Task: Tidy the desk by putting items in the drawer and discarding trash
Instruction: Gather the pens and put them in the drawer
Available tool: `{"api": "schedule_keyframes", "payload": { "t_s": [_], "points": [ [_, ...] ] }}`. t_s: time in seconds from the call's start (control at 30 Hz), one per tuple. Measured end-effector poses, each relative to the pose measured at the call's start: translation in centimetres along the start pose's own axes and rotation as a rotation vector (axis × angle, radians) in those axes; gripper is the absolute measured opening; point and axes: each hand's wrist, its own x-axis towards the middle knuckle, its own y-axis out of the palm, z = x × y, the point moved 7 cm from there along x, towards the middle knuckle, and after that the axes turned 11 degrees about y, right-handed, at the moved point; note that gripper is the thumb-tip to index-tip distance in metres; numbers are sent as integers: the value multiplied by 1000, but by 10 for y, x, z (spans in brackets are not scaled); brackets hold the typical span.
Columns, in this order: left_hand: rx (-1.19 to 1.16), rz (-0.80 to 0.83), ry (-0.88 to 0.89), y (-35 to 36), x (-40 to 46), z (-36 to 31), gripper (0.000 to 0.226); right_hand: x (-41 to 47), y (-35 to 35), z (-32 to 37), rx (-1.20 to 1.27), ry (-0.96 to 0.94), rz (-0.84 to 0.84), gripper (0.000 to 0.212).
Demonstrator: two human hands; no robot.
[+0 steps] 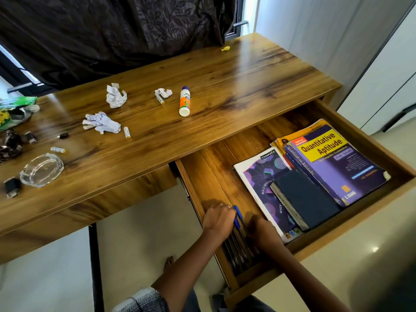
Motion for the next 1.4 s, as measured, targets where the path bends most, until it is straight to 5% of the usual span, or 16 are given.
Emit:
{"api": "schedule_keyframes", "payload": {
  "t_s": [0.23, 0.57, 0.9, 1.17, 1.4],
  "points": [
    [-28, -30, -12, -3, 0, 2, 23, -1, 0, 1, -14, -2, 8, 19],
    [-203, -283, 87, -29, -15, 17, 41, -12, -28, 26, 181, -82, -178, 12],
    [-116, -646, -143, -100, -44, 158, 52, 18, -131, 211, 366, -442, -455, 12],
    [27, -388, -273, -78, -58, 266, 56, 115, -135, 335, 132, -344, -439, 60],
    [8, -402, -258, -73, -57, 265, 56, 156, -132, 347, -168, -260, -529, 49]
  ]
}}
